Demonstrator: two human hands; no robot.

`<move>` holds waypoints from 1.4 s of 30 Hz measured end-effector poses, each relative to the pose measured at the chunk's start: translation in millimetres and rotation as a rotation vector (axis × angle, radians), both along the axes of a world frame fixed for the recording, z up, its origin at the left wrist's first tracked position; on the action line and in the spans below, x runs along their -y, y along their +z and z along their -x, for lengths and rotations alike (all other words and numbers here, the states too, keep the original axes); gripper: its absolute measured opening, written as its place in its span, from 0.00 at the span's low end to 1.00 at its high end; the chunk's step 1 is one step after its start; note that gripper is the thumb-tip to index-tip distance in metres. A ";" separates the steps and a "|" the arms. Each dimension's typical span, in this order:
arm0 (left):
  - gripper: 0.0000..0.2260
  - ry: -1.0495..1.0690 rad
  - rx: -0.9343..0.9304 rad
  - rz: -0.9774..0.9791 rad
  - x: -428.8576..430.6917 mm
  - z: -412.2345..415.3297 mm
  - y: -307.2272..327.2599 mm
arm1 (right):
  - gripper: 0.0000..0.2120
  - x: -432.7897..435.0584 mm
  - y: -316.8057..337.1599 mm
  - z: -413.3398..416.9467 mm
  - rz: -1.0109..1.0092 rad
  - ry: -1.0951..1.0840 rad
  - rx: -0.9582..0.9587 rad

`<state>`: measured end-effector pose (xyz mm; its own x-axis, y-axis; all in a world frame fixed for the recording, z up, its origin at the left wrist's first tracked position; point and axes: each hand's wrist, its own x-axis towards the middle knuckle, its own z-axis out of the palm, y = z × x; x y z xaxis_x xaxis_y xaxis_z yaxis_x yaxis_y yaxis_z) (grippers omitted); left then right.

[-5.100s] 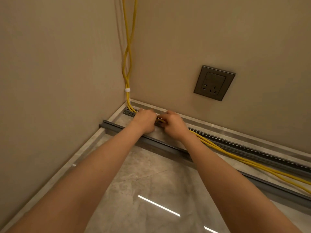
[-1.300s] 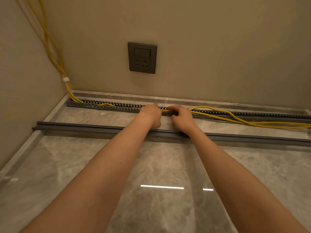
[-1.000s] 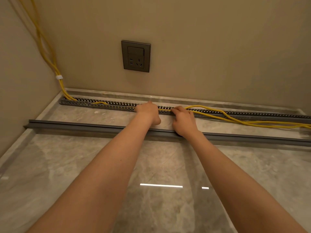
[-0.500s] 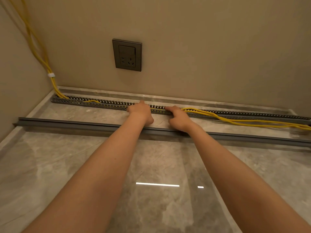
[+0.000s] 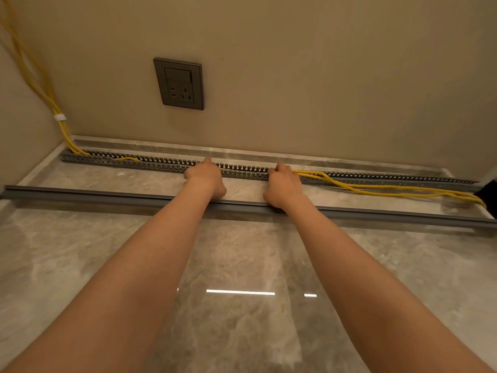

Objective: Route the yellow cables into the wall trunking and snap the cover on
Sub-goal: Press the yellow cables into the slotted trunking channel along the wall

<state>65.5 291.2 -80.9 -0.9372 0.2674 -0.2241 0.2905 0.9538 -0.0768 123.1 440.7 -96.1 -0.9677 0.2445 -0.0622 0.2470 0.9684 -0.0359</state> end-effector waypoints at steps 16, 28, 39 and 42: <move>0.21 -0.375 -0.077 -0.092 -51.7 -25.7 4.1 | 0.15 -28.5 16.7 9.4 0.292 0.033 0.111; 0.29 -0.274 0.093 -0.175 -82.2 -23.8 -6.3 | 0.29 -59.9 0.9 -9.7 0.761 0.017 -0.097; 0.19 -0.210 -0.022 0.084 -114.5 -26.9 0.8 | 0.18 -88.4 -4.0 -34.5 0.012 0.131 -0.187; 0.20 -0.200 -0.029 0.089 -116.8 -27.2 1.8 | 0.18 -86.1 -2.0 -35.5 -0.048 0.142 -0.135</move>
<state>92.7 408.0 -79.1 -0.8740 0.4287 -0.2289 0.4694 0.8666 -0.1691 158.7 526.8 -98.1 -0.9914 0.1048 0.0787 0.1041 0.9945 -0.0127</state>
